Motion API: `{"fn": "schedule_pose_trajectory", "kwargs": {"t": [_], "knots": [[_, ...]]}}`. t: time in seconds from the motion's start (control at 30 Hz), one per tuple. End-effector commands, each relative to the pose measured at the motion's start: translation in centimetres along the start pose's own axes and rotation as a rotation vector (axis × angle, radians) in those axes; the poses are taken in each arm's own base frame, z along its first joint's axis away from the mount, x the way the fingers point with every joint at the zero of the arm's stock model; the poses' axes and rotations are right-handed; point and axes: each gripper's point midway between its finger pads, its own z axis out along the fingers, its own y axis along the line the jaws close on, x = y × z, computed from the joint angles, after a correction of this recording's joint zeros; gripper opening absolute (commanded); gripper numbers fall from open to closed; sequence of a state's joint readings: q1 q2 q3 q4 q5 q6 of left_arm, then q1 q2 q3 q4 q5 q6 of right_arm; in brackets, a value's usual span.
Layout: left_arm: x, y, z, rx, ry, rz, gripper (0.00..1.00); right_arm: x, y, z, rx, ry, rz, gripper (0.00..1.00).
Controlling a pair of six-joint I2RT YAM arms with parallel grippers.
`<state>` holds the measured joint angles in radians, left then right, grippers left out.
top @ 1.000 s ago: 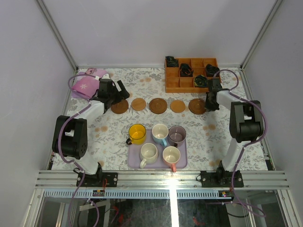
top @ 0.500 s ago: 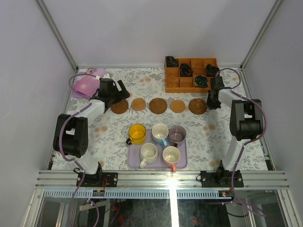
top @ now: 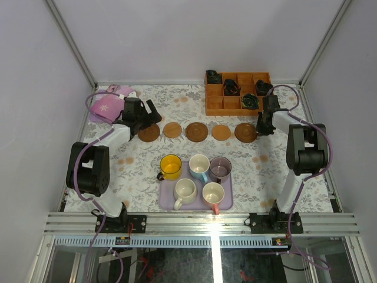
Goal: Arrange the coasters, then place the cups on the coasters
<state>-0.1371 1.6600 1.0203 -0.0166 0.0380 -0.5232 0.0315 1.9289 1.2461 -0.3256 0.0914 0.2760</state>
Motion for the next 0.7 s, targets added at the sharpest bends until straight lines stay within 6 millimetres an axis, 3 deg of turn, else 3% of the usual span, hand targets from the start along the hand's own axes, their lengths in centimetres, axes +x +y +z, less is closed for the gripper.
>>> {"fn": "schedule_pose_trajectory", "kwargs": {"t": [0.0, 0.37, 0.67], "knots": [[-1.5, -0.9, 0.4, 0.02, -0.041, -0.001, 0.91, 1.8, 1.2, 0.6, -0.068, 0.06, -0.017, 0.0], [-1.4, -0.9, 0.4, 0.021, -0.037, -0.002, 0.91, 2.0, 1.8, 0.6, -0.084, 0.068, -0.032, 0.0], [-1.5, -1.0, 0.3, 0.026, -0.039, 0.005, 0.92, 1.3, 0.1, 0.0, 0.017, 0.037, 0.005, 0.0]]}}
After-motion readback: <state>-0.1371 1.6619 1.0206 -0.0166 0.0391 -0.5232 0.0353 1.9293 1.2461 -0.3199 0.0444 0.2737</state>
